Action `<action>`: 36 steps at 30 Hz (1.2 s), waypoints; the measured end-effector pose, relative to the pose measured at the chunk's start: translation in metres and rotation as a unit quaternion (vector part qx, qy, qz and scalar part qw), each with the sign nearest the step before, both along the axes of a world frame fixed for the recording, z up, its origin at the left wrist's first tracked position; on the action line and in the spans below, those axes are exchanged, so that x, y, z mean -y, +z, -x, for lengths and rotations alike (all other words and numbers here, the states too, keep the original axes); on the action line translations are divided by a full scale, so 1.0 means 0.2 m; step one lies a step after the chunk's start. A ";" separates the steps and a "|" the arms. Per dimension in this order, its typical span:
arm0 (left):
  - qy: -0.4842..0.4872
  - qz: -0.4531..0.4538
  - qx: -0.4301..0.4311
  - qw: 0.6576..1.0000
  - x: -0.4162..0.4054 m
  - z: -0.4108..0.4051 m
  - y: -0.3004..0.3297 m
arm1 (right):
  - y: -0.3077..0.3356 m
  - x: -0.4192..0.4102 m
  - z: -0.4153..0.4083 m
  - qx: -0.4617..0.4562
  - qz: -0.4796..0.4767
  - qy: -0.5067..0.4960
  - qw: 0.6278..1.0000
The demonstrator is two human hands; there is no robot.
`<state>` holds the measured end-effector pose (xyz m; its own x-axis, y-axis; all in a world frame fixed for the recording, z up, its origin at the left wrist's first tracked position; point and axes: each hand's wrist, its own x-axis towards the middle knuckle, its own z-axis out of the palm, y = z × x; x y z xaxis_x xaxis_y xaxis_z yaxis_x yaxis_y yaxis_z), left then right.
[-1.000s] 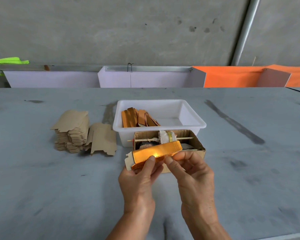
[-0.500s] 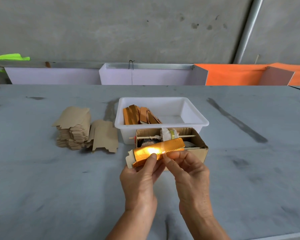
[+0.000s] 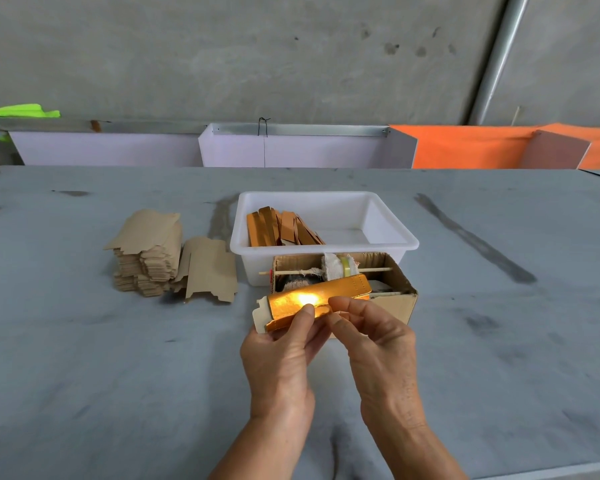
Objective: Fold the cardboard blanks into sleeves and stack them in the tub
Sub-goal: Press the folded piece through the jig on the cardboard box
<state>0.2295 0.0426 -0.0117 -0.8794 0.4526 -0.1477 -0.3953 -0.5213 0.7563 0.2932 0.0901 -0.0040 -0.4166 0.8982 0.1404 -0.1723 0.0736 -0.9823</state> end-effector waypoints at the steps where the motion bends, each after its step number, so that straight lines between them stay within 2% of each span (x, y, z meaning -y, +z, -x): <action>1: -0.001 0.001 0.000 1.000 0.00 0.00 0.00 | 0.00 0.00 0.00 0.002 -0.001 0.000 1.000; 28: -0.009 0.013 -0.001 1.000 0.01 -0.02 0.02 | 0.01 -0.02 -0.01 0.056 -0.016 0.021 0.998; 36: -0.019 0.017 -0.004 1.000 0.01 -0.01 0.01 | 0.01 -0.03 -0.01 0.102 -0.030 0.028 0.994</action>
<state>0.2321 0.0397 -0.0102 -0.8630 0.4806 -0.1559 -0.4075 -0.4797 0.7771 0.2952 0.0963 -0.0018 -0.4914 0.8652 0.1000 0.0252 0.1289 -0.9913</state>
